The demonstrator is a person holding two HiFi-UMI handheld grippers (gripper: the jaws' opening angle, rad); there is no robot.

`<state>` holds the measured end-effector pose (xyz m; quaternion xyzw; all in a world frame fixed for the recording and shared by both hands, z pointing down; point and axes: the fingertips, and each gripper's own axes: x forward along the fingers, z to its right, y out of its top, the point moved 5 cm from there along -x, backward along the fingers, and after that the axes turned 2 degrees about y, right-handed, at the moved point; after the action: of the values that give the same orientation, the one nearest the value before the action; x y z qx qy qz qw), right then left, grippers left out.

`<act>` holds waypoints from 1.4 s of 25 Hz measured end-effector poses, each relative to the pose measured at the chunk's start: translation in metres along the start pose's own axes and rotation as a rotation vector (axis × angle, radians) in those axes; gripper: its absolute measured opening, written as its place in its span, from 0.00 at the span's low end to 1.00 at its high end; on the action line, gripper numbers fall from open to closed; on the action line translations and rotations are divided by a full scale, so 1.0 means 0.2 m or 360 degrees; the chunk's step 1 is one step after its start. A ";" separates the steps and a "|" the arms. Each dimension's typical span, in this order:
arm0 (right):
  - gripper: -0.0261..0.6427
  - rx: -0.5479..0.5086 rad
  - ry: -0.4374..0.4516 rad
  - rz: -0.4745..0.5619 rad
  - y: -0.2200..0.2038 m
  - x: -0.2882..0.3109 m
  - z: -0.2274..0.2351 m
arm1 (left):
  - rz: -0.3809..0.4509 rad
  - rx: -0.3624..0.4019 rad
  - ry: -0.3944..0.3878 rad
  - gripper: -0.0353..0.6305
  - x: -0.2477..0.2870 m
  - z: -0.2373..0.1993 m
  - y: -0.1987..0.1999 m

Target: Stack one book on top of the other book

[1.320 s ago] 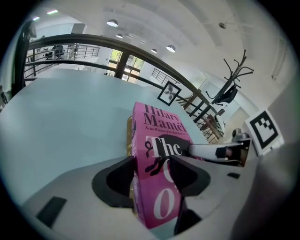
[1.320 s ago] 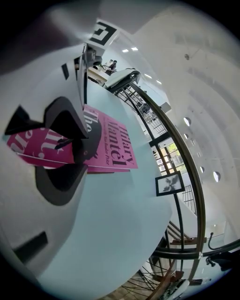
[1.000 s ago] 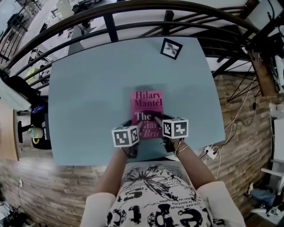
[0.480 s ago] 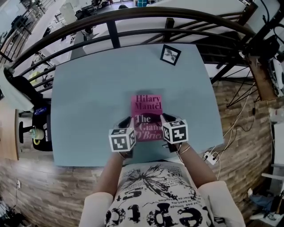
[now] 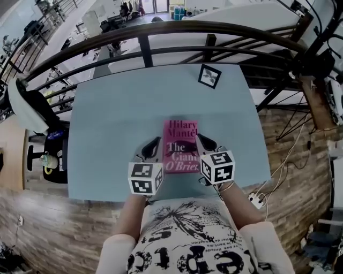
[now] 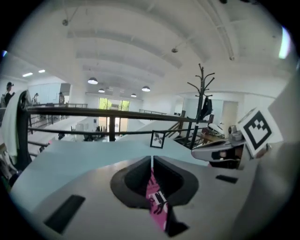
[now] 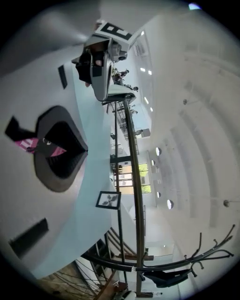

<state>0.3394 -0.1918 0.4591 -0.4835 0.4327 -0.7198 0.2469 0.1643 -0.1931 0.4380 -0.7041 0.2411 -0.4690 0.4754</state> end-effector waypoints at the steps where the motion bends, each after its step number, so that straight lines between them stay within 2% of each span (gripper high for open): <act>1: 0.03 -0.0012 0.0021 0.0077 0.04 -0.03 -0.01 | 0.0071 0.0063 0.0003 0.08 -0.03 0.00 0.05; 3: 0.03 -0.0041 0.0057 0.0224 0.11 -0.08 -0.04 | 0.0200 0.0160 0.0001 0.08 -0.09 0.01 0.13; 9: 0.03 -0.0205 0.0084 0.0565 0.28 -0.25 -0.11 | 0.0579 0.0256 -0.0059 0.08 -0.30 0.06 0.37; 12: 0.03 -0.0319 0.0106 0.0729 0.38 -0.34 -0.15 | 0.0697 0.0299 -0.0051 0.07 -0.40 0.11 0.48; 15: 0.03 -0.0402 0.0130 0.0846 0.44 -0.42 -0.20 | 0.0732 0.0307 -0.0075 0.07 -0.46 0.13 0.52; 18: 0.03 -0.0423 0.0126 0.0891 0.46 -0.45 -0.23 | 0.0737 0.0324 -0.0081 0.07 -0.48 0.13 0.51; 24: 0.03 -0.0456 0.0249 0.0861 0.43 -0.43 -0.29 | 0.0730 0.0309 -0.0082 0.07 -0.49 0.11 0.48; 31: 0.03 -0.0446 0.0210 0.0832 0.41 -0.40 -0.28 | 0.0694 0.0349 -0.0082 0.07 -0.46 0.08 0.41; 35: 0.03 -0.0436 0.0194 0.0834 0.40 -0.40 -0.28 | 0.0667 0.0307 -0.0070 0.07 -0.46 0.06 0.38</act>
<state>0.3155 -0.1485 0.3423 -0.3400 0.6498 -0.5942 0.3302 0.1421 -0.1490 0.3289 -0.6001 0.3259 -0.3654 0.6326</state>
